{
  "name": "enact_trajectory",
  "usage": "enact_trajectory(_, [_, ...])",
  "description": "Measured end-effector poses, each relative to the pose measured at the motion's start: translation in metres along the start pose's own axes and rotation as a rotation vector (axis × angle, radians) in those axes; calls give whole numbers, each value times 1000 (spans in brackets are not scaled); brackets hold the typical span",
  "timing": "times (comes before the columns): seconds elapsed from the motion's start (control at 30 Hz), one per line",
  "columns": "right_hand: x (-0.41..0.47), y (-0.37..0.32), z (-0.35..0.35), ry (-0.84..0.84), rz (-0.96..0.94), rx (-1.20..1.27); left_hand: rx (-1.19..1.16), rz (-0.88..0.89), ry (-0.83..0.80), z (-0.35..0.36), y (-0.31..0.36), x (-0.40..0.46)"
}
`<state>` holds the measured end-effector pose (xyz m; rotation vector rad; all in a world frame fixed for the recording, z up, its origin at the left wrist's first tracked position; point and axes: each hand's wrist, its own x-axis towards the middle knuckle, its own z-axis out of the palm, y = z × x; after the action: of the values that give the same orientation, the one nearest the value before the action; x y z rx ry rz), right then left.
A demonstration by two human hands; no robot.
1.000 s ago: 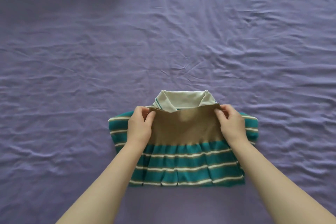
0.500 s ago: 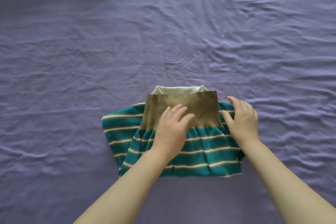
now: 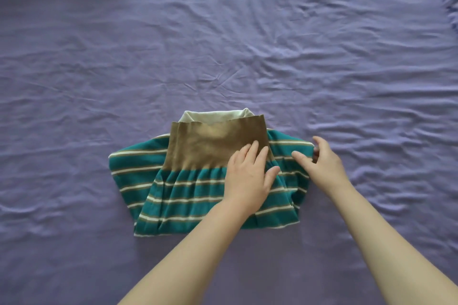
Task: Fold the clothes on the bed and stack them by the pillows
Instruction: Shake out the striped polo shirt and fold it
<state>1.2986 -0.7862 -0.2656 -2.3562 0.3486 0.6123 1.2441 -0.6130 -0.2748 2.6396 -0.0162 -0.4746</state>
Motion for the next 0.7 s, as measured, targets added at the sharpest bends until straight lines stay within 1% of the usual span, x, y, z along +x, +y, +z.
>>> enact_trajectory(0.03, [-5, 0, 4, -5, 24, 44, -175, -84, 10, -1, 8, 0])
enact_trajectory(0.07, [-11, -2, 9, -8, 10, 58, -391, -166, -26, -3, 18, 0])
enact_trajectory(0.13, [-23, -7, 17, -3, -61, 147, -917, -291, -159, -15, 35, -1])
enact_trajectory(0.17, [-28, -13, 20, -13, -78, 241, -1158, -352, -214, -21, 39, -1])
enact_trajectory(0.2, [-34, -21, 20, -52, -70, 364, -1349, -397, -253, -28, 42, -2])
enact_trajectory(0.23, [-42, -31, 19, -127, -43, 508, -1477, -411, -258, -34, 43, -4])
enact_trajectory(0.3, [-57, -51, 16, -329, 18, 769, -1598, -388, -273, -44, 39, -11])
enact_trajectory(0.37, [-70, -70, 11, -490, 37, 822, -1617, -403, -262, -52, 28, -18])
enact_trajectory(0.47, [-86, -98, 14, -601, 33, 825, -1670, -355, -227, -72, 5, -35])
enact_trajectory(0.6, [-108, -144, 40, -767, 34, 873, -1762, -336, -100, -99, -42, -62])
enact_trajectory(0.7, [-120, -173, 74, -806, 57, 909, -1793, -370, 20, -117, -83, -80])
